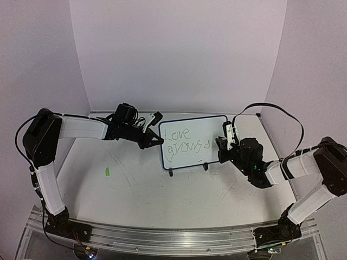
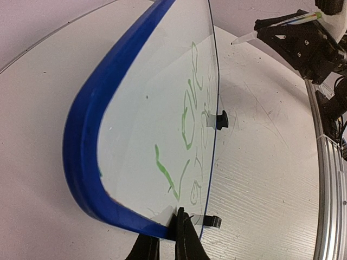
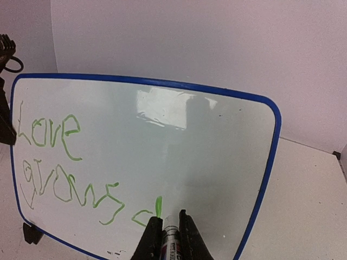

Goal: Write a sentence on the whiteboard

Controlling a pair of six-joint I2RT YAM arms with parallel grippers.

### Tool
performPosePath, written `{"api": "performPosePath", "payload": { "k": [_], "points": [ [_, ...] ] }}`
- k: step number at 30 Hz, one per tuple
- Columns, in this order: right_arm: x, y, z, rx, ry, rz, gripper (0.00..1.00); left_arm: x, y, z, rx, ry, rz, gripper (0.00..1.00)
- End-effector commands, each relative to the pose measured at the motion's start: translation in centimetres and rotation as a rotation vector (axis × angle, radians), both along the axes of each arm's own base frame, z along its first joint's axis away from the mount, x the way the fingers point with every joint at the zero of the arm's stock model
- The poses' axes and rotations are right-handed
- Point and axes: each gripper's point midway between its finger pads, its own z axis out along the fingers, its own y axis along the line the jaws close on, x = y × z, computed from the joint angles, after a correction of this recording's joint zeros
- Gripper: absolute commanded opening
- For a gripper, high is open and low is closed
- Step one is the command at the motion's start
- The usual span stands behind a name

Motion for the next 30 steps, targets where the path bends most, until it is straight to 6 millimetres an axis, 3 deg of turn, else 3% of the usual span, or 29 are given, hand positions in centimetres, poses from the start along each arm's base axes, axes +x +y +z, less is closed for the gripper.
{"api": "performPosePath", "payload": {
  "k": [1,17,30],
  "points": [
    [0.9,0.1,0.7,0.028,-0.011,0.003,0.0,0.1,4.2,-8.9,0.31,0.046,0.072,0.0],
    [2.7,0.0,-0.1,0.008,-0.009,-0.037,0.0,0.1,4.3,-8.9,0.315,0.045,0.071,0.0],
    [2.9,1.7,-0.7,0.015,0.004,0.032,0.0,0.1,4.2,-8.7,0.31,0.041,0.07,0.0]
  ]
}}
